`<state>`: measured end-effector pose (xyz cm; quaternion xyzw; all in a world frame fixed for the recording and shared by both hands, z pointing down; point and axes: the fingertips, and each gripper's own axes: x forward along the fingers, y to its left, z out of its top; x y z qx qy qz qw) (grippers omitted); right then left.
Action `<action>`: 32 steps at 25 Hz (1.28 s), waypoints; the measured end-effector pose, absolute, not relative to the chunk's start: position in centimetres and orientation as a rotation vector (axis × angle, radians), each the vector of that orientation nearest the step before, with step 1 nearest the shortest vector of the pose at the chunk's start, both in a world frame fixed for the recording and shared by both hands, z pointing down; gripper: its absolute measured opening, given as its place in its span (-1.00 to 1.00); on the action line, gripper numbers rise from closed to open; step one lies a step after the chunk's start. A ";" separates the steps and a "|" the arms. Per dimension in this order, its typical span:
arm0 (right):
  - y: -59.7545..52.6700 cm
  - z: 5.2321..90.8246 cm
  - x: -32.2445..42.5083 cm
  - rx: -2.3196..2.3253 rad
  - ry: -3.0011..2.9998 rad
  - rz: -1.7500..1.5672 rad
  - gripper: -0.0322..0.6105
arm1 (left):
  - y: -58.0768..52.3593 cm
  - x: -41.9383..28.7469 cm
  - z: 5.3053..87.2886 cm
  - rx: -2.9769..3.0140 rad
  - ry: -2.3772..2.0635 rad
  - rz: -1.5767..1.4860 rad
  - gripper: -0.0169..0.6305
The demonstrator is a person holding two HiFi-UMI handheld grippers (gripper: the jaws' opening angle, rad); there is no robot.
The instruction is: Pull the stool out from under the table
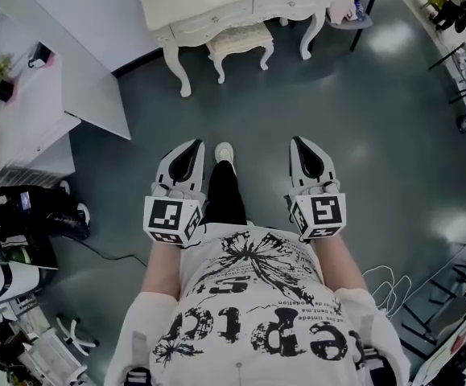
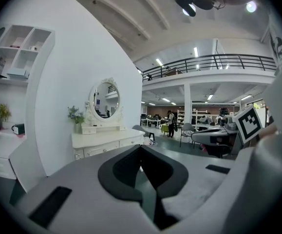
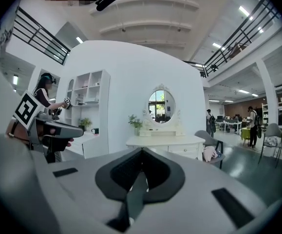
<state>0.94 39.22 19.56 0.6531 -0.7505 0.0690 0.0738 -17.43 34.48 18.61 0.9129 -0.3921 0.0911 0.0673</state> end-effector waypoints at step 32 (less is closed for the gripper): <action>-9.0 31.9 3.8 1.583 -2.308 0.428 -0.85 | -9.7 -13.7 29.1 2.468 -1.308 0.300 -0.90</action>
